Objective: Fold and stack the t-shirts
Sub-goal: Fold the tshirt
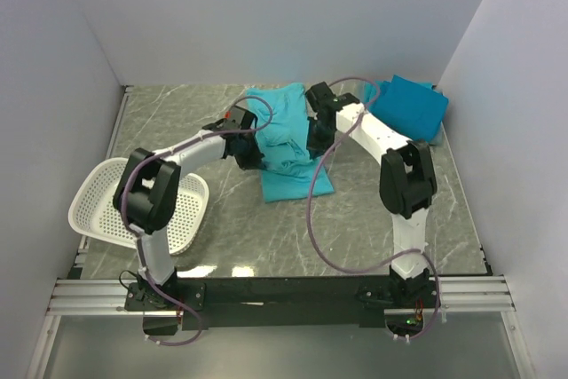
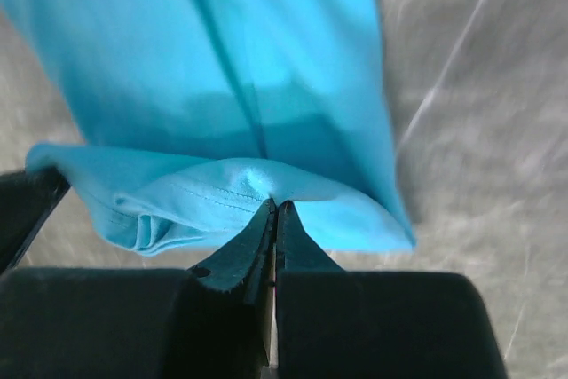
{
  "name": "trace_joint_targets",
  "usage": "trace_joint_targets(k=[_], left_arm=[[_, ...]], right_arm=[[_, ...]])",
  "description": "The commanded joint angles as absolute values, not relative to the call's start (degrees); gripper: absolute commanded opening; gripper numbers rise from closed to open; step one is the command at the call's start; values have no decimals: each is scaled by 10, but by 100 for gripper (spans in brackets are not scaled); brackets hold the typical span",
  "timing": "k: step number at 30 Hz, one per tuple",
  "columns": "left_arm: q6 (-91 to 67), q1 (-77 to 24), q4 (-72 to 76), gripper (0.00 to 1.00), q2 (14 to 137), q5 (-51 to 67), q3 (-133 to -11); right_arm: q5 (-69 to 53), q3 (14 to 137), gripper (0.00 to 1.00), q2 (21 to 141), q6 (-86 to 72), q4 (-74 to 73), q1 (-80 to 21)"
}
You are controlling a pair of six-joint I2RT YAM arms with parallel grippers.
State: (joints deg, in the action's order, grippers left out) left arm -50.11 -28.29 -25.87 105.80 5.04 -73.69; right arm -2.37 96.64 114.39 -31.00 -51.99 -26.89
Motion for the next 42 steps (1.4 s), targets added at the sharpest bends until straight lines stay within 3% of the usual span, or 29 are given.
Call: trace_joint_targets(k=[1, 10, 21, 23, 24, 26, 27, 28, 31, 42], left_arm=[[-454, -257, -233, 1, 1098, 103, -787], [-438, -224, -236, 1, 1158, 126, -855], [-429, -198, -238, 2, 1183, 141, -887], [-429, -193, -242, 14, 1182, 137, -895], [-429, -191, -245, 32, 1180, 132, -895], [-430, -185, -245, 51, 1159, 115, -886], [-428, -183, -244, 62, 1151, 110, -882], [-424, -183, -240, 65, 1136, 102, -876], [-418, -182, -224, 72, 1105, 99, -848], [-419, -206, -142, 72, 988, 154, -645]], right_arm=[[-13, 1055, 0, 1192, -292, -540, -248], [-47, 1225, 0, 1320, -281, -576, -218], [-44, 1215, 0, 1332, -300, -566, -217], [-50, 1221, 3, 1332, -300, -567, -216], [-53, 1227, 12, 1332, -299, -567, -216], [-59, 1230, 37, 1327, -294, -563, -216], [-60, 1228, 40, 1318, -292, -560, -217], [-59, 1224, 43, 1311, -287, -559, -215], [-59, 1183, 45, 1275, -284, -545, -211], [-65, 925, 47, 1108, -271, -468, -205]])
